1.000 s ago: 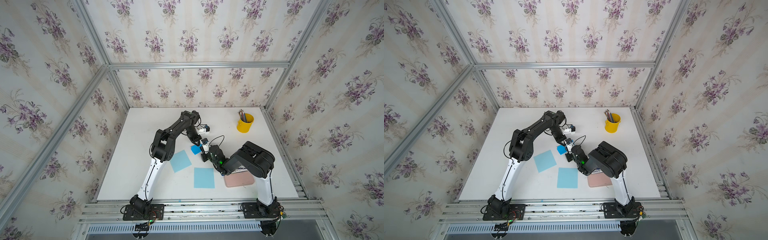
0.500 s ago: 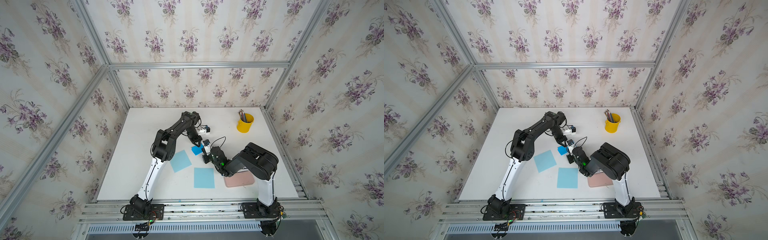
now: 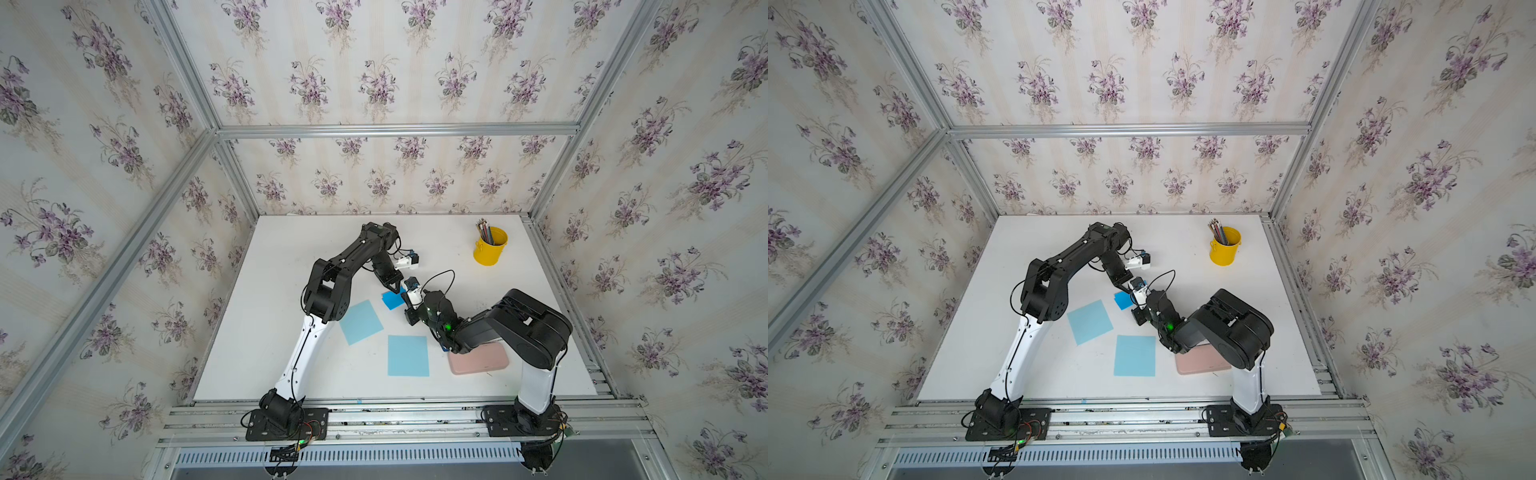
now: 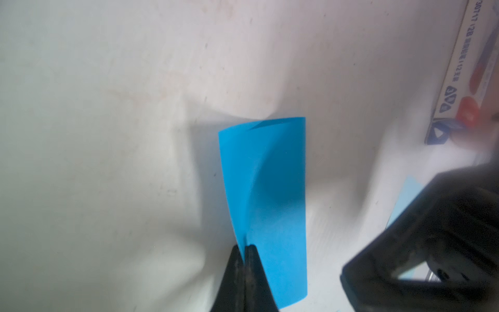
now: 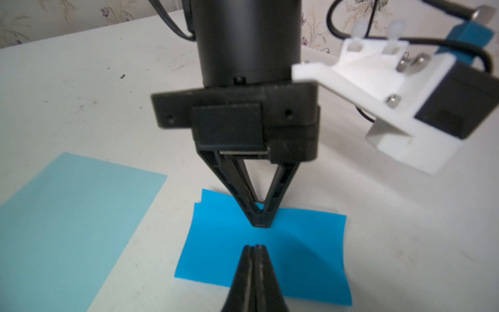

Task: Fold the square paper along the opposite sides
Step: Smooth out the paper at the center of the board.

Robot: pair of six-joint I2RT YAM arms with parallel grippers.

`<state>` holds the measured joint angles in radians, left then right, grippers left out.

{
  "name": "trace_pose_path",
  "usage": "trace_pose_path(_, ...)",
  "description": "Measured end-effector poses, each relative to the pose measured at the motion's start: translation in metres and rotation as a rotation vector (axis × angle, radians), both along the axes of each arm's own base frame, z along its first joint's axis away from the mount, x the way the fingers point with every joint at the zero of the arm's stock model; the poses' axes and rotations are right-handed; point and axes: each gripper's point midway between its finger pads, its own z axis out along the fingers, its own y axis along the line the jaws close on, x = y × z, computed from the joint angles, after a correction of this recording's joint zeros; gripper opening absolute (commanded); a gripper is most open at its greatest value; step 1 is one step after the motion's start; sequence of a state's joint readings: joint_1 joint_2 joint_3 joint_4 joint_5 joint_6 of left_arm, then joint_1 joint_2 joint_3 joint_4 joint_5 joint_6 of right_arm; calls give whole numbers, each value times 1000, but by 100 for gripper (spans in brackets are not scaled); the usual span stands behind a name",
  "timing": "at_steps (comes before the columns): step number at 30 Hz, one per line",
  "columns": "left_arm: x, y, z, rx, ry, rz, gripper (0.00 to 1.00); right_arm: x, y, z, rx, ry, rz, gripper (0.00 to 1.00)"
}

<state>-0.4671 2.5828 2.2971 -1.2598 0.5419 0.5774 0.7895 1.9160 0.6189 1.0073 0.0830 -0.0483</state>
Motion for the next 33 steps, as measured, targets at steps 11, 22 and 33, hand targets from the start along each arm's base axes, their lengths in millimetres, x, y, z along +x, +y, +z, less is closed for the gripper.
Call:
trace_pose_path(11, 4, 3, 2, -3, -15, 8, 0, -2, 21, -26, 10, 28, 50, 0)
trace_pose_path(22, 3, 3, 1, -1, -19, 7, 0, -4, 24, -37, -4, 31, 63, 0)
trace_pose_path(33, 3, 9, 0, 9, -7, 15, 0, -12, 32, -38, -83, 5, 86, 0)
